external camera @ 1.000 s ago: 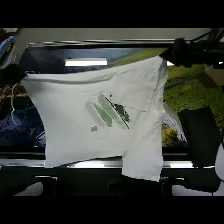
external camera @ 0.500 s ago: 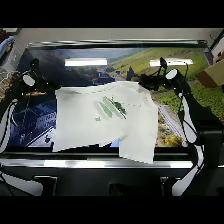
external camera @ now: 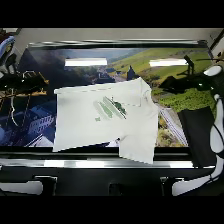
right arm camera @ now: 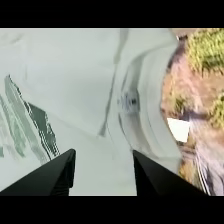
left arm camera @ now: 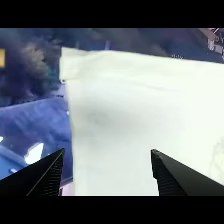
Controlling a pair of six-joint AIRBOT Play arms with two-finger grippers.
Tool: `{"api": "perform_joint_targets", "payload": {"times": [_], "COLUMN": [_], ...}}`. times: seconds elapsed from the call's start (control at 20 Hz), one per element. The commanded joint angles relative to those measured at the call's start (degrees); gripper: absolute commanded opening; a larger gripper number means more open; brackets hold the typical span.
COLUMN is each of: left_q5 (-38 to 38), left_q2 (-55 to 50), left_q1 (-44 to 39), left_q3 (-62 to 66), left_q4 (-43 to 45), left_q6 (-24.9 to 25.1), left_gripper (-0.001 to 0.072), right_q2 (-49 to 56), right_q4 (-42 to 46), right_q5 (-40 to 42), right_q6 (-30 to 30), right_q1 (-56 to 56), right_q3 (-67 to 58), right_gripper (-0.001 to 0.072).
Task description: Fold the clothes and pants, and hang the long-sleeved shirts on hangers.
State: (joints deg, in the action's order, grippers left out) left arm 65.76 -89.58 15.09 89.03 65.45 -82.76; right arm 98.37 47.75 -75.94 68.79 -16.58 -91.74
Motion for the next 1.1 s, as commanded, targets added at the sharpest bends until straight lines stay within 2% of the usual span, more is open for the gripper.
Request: {"api": "perform_joint_targets", "payload": {"times": [0.0, 0.2, 0.45, 0.75, 0.95, 1.0, 1.05], "left_q5": [5.4, 5.2, 2.8, 2.8, 3.0, 3.3, 3.8], "left_q2": [6.5, 15.6, 26.5, 30.2, 30.2, 30.2, 30.2], "left_q1": [5.7, 8.9, 11.3, 11.7, 11.7, 11.7, 11.7], "left_q3": [-8.9, -27.5, -44.0, -48.0, -48.0, -48.0, -48.0], "left_q4": [-3.1, -3.1, -3.6, -4.0, -4.1, -4.1, -4.1], "left_q6": [1.9, 1.8, 2.0, 1.8, 1.8, 1.8, 1.8], "left_gripper": [0.0606, 0.0606, 0.0605, 0.0605, 0.0605, 0.0605, 0.0605], "right_q2": [-7.5, -11.4, -11.4, -11.4, -11.4, -11.4, -11.4], "right_q4": [0.4, 1.9, 0.0, -4.3, -8.3, -8.3, -8.4], "right_q5": [-4.7, -4.1, -0.3, 1.3, 6.4, 7.4, 7.9], "right_q6": [-3.5, -5.6, -7.5, -10.7, -12.5, -12.5, -12.8], "right_q1": [-8.3, -10.5, -9.9, -9.9, -9.9, -9.9, -9.9], "right_q3": [15.3, 32.3, 42.3, 47.3, 51.0, 52.0, 52.9], "right_gripper": [0.0437, 0.0437, 0.0435, 0.0433, 0.0422, 0.0415, 0.0365]}}
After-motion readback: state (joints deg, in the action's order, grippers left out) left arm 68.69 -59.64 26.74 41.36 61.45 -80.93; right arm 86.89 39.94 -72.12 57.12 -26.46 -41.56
